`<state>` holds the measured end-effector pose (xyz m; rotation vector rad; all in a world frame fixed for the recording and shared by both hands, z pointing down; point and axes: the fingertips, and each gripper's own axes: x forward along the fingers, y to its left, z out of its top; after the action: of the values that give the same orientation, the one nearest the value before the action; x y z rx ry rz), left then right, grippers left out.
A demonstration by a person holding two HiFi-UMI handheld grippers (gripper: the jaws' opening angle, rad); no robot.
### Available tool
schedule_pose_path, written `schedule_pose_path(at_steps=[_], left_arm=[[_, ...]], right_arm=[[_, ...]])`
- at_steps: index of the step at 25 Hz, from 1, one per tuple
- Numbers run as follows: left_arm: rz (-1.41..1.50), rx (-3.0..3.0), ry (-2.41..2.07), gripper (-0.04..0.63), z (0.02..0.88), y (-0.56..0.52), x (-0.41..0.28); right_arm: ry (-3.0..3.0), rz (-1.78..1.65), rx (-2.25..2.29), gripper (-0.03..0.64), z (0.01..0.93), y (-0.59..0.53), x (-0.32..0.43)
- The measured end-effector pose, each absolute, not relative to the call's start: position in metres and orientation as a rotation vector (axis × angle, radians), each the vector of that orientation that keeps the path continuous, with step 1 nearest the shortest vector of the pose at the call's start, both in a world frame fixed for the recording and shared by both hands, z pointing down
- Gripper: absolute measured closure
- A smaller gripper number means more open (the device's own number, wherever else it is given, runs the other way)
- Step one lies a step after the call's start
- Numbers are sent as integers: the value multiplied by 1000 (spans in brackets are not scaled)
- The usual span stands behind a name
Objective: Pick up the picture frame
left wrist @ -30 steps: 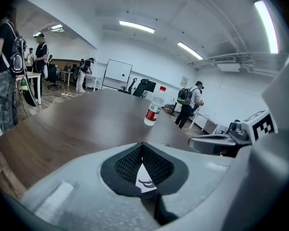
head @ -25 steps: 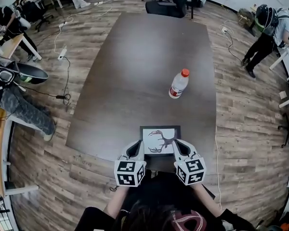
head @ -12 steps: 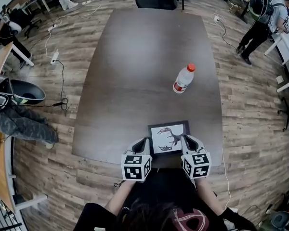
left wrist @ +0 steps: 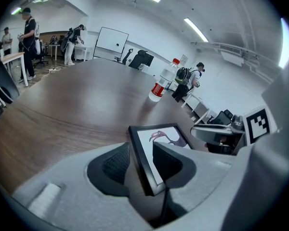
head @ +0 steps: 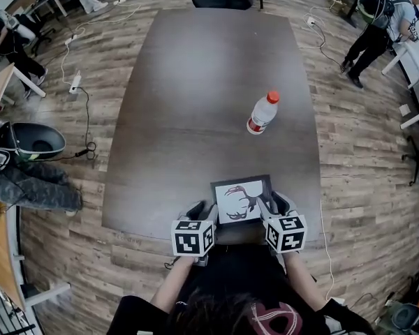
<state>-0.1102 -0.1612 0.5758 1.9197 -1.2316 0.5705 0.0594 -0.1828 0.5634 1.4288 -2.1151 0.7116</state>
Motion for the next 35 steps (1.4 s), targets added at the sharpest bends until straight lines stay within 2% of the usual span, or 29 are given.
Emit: schedule_pose_path(at_steps=[8,15,20,35], left_arm=[[608,1785,-1237,449,600,-157,-106],[654,1751,-1269,449,608,-159,-105],[680,1720,-1298,451,613,-160,-107],[689,1682,-1283,451,618,-159,-105]], right_arm=[[-2024,785,1434,407,587,-185,84],[-1975,795,1364,423,608,-184,88],[-1954,795,1367,469,613,-188,94],[-1912,811,1348,483,623,-187,96]])
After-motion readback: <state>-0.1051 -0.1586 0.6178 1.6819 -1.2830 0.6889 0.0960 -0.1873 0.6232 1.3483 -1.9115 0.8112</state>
